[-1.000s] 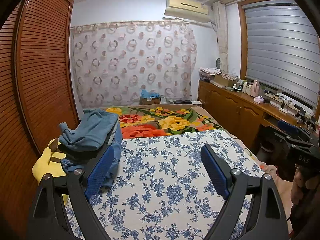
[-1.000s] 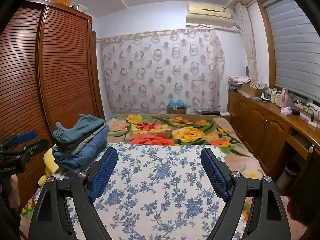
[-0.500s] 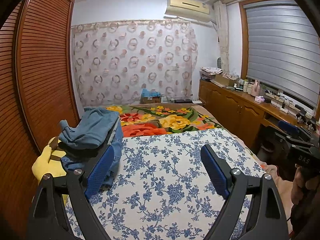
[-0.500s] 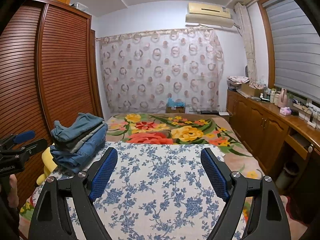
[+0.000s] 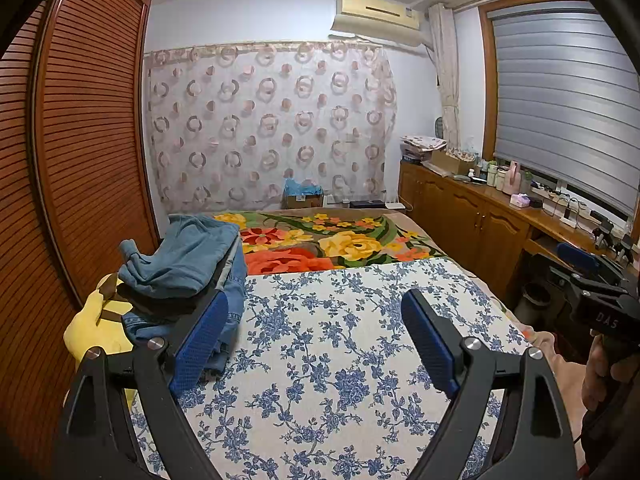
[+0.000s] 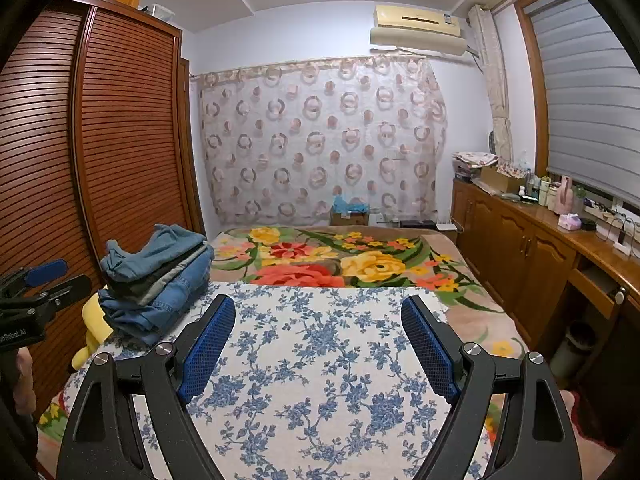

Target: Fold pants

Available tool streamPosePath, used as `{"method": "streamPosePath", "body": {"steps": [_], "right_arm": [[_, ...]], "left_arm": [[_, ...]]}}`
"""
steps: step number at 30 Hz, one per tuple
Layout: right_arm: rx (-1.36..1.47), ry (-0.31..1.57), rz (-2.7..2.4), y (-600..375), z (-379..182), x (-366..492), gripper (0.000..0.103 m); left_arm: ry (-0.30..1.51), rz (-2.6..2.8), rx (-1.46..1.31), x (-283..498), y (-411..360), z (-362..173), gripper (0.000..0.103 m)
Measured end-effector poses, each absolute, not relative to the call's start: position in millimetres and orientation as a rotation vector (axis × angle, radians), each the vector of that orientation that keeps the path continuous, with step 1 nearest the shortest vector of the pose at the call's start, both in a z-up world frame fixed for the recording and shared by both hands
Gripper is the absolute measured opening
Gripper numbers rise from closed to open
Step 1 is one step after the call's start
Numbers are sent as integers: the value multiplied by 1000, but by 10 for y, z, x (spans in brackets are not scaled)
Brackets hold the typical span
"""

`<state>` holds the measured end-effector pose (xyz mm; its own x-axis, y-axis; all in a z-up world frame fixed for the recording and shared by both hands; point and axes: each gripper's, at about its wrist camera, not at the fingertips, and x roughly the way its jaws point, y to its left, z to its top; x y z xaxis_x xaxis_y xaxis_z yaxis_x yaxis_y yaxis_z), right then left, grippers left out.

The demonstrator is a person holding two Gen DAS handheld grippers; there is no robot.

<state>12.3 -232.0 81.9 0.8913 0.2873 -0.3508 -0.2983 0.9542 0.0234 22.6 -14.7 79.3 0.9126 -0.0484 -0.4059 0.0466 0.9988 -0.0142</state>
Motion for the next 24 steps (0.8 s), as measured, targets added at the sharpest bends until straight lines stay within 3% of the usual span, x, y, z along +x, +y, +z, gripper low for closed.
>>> {"method": "streamPosePath", "body": {"steps": [24], "right_arm": [[-32,358,305,-2309,810,123,86]], "left_arm": [[418,-48,-4,226,-139,786,89]]}}
